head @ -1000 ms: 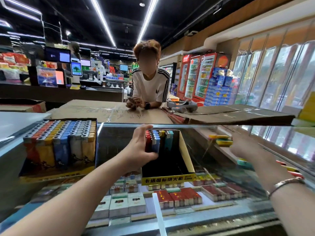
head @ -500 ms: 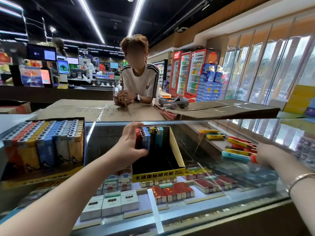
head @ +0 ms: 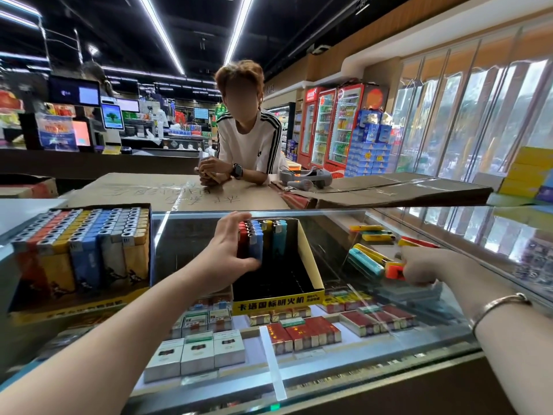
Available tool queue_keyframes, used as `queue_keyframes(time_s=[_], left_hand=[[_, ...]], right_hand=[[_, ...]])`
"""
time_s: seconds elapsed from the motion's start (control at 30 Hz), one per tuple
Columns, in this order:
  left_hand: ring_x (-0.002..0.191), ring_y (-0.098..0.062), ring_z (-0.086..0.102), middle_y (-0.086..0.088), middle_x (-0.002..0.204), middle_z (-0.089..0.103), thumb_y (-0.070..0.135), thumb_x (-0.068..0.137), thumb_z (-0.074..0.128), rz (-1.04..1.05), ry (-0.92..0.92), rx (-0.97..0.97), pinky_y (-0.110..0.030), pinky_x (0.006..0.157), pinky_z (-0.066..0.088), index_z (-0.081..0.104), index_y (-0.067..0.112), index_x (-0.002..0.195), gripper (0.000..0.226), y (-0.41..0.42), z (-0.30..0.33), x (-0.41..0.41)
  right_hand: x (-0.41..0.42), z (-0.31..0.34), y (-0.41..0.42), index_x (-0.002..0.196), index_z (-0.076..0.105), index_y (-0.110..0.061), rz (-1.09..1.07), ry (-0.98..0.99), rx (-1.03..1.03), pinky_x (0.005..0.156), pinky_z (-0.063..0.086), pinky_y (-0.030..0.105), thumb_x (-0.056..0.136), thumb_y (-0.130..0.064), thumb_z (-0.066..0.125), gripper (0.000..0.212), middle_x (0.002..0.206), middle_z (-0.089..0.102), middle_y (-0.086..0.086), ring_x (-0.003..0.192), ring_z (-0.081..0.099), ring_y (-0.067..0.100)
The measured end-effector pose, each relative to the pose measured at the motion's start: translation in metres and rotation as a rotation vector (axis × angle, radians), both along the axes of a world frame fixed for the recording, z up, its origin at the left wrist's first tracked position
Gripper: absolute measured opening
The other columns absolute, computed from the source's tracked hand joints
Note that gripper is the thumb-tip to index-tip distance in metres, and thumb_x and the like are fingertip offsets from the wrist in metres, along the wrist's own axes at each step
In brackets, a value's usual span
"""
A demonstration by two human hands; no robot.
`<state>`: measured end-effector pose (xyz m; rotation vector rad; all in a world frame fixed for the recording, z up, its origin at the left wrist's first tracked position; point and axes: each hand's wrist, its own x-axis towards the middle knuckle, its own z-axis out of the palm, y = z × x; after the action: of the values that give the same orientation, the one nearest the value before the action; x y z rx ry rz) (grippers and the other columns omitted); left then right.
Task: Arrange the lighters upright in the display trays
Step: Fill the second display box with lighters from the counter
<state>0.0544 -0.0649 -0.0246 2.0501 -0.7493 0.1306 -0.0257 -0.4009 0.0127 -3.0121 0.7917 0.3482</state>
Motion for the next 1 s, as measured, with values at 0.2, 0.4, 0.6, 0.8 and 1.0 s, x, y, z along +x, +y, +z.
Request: queue_keyframes(time_s=[0.2, 0.4, 0.6, 0.8, 1.0], left_hand=[[0.124, -0.024, 0.031, 0.016, 0.137, 0.017, 0.017, 0.075, 0.072, -0.021, 0.027, 0.001, -0.049, 0.101, 0.042, 0.023, 0.044, 0.130, 0.078, 0.001, 0.000, 0.001], [0.126, -0.024, 0.030, 0.013, 0.140, 0.016, 0.016, 0.076, 0.072, -0.011, 0.024, 0.018, -0.048, 0.102, 0.041, 0.023, 0.044, 0.130, 0.078, 0.001, 0.002, 0.001], [0.123, -0.025, 0.033, 0.010, 0.141, 0.016, 0.015, 0.076, 0.072, -0.017, 0.017, 0.023, -0.048, 0.099, 0.044, 0.023, 0.043, 0.130, 0.078, 0.001, 0.003, -0.001], [0.128, -0.022, 0.029, 0.015, 0.139, 0.015, 0.011, 0.072, 0.074, -0.034, 0.025, 0.024, -0.027, 0.098, 0.040, 0.019, 0.049, 0.126, 0.086, 0.003, 0.003, -0.001], [0.128, -0.023, 0.026, 0.013, 0.135, 0.016, 0.007, 0.069, 0.076, -0.038, 0.048, 0.137, -0.039, 0.105, 0.040, 0.021, 0.045, 0.134, 0.094, 0.009, 0.012, -0.004]], right_hand=[[0.006, -0.004, 0.010, 0.110, 0.045, -0.020, 0.080, -0.021, -0.004, 0.057, 0.031, 0.022, 0.091, -0.016, 0.049, 0.020, 0.087, 0.048, -0.004, 0.077, 0.046, 0.008], [0.011, -0.011, 0.013, 0.100, 0.050, -0.021, 0.060, -0.292, 0.011, 0.067, 0.046, 0.029, 0.088, -0.020, 0.051, 0.012, 0.086, 0.057, 0.000, 0.078, 0.055, 0.014], [0.023, -0.005, 0.041, 0.095, 0.049, -0.016, 0.010, -0.524, 0.186, 0.073, 0.052, 0.042, 0.078, -0.015, 0.055, 0.018, 0.081, 0.054, 0.009, 0.075, 0.056, 0.024], [0.040, -0.014, 0.075, 0.120, 0.043, -0.012, 0.007, -0.340, 0.035, 0.063, 0.044, 0.029, 0.091, -0.021, 0.049, 0.030, 0.091, 0.054, 0.003, 0.081, 0.054, 0.016], [0.054, -0.002, 0.097, 0.134, 0.030, -0.009, 0.115, -0.174, 0.215, 0.061, 0.043, 0.024, 0.085, -0.014, 0.055, 0.055, 0.091, 0.050, 0.003, 0.084, 0.053, 0.015]])
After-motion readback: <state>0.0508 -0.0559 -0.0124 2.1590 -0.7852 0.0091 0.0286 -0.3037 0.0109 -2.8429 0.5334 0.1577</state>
